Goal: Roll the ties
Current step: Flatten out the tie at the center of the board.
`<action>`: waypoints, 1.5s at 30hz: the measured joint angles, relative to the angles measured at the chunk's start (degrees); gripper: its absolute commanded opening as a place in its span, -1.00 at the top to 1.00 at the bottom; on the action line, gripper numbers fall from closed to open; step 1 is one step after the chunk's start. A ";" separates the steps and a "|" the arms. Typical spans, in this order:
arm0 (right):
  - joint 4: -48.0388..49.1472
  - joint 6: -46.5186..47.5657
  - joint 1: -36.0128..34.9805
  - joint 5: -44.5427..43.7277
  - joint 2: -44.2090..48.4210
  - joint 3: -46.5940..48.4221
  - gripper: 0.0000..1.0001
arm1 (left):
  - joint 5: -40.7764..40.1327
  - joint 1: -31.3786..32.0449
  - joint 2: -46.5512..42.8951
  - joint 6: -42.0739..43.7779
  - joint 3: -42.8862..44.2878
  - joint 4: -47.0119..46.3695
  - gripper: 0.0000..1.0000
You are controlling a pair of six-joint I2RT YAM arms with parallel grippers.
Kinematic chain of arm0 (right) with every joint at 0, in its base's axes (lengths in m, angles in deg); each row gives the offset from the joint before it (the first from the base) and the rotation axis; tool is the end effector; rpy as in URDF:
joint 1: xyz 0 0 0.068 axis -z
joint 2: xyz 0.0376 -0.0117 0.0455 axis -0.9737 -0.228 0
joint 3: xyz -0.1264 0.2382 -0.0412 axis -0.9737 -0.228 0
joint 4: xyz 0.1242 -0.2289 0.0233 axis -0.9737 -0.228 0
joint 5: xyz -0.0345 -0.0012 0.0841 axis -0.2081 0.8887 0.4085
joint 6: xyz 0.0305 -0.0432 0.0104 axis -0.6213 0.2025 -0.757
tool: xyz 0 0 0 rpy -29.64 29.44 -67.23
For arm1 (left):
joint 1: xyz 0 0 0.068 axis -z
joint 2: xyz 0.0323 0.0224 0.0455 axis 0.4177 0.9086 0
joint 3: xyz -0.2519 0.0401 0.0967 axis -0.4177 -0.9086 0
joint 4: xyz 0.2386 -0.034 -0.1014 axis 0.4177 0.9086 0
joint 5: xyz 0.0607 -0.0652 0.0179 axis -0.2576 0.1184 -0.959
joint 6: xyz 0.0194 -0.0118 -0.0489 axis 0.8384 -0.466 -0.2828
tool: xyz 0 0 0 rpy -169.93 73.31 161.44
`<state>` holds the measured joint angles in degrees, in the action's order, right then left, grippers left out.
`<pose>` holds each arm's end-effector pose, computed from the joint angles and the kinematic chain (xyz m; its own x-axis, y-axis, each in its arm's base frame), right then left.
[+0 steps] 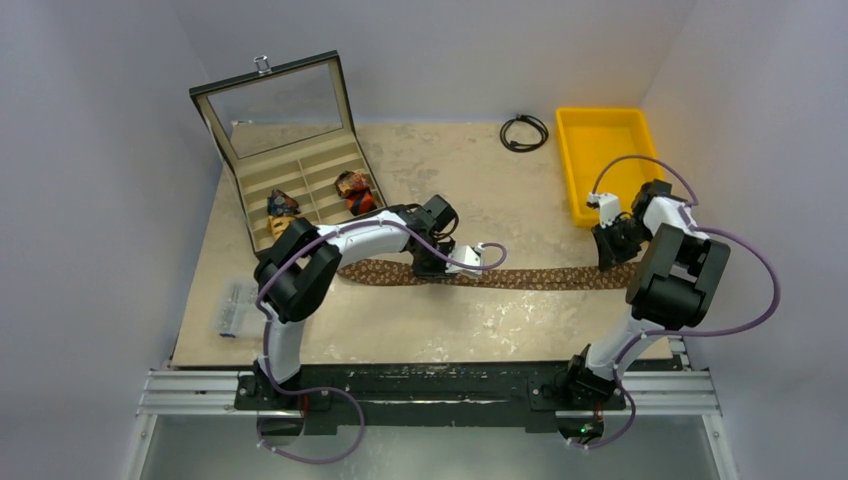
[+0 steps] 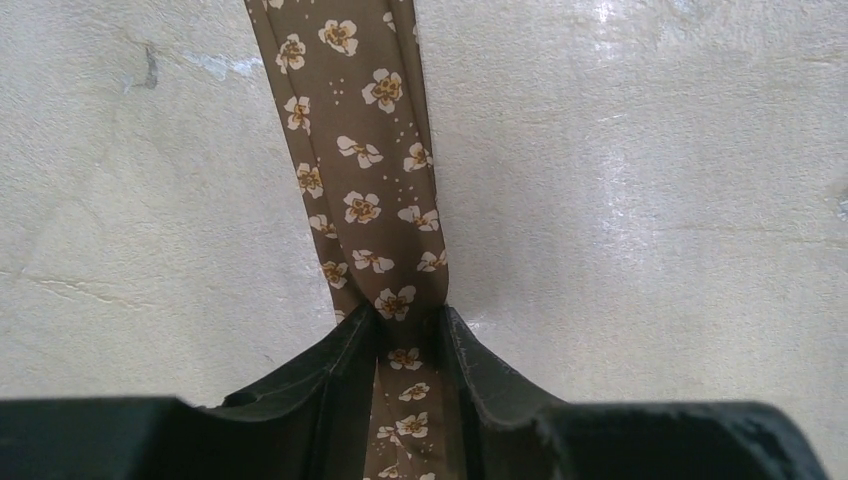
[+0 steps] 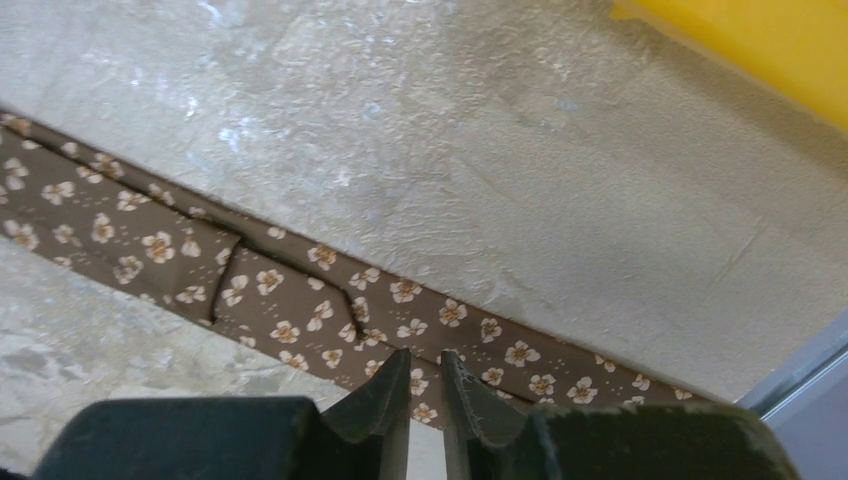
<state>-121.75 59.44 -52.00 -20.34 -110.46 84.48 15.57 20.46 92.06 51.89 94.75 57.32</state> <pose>0.2975 -0.1283 0.1756 -0.8717 -0.4094 -0.2694 -0.4358 0.8989 0.0443 0.2705 -0.2891 0.1634 0.1436 0.8797 -0.4532 0.9893 -0.1391 0.0435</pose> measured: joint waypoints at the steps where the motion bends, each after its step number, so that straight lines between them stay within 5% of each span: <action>1: -0.85 0.04 0.00 0.79 0.22 0.28 0.58 | 0.09 0.00 0.02 0.00 0.17 0.31 0.29; 10: -6.60 -1.36 0.00 6.75 1.64 0.96 0.33 | 0.42 0.00 0.33 -0.11 0.63 1.09 0.24; 25: -3.39 -6.64 -0.72 8.28 1.31 -3.48 0.24 | 0.55 0.00 0.76 -1.22 1.33 1.33 0.22; 32: 0.11 -8.92 -2.51 5.81 1.33 -5.38 0.45 | 0.57 0.00 0.79 -1.62 1.38 1.49 0.22; 38: 2.03 -9.77 -3.19 3.28 1.49 -5.75 1.00 | 0.55 0.00 0.79 -1.70 1.38 1.46 0.22; 45: 2.47 -10.36 -3.41 2.29 1.75 -5.79 1.00 | 0.52 0.00 0.79 -2.14 1.38 1.46 0.22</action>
<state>-119.28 49.08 -55.41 -18.05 -108.71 78.69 16.10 20.46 92.85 49.75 96.12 58.79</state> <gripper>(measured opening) 0.007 0.387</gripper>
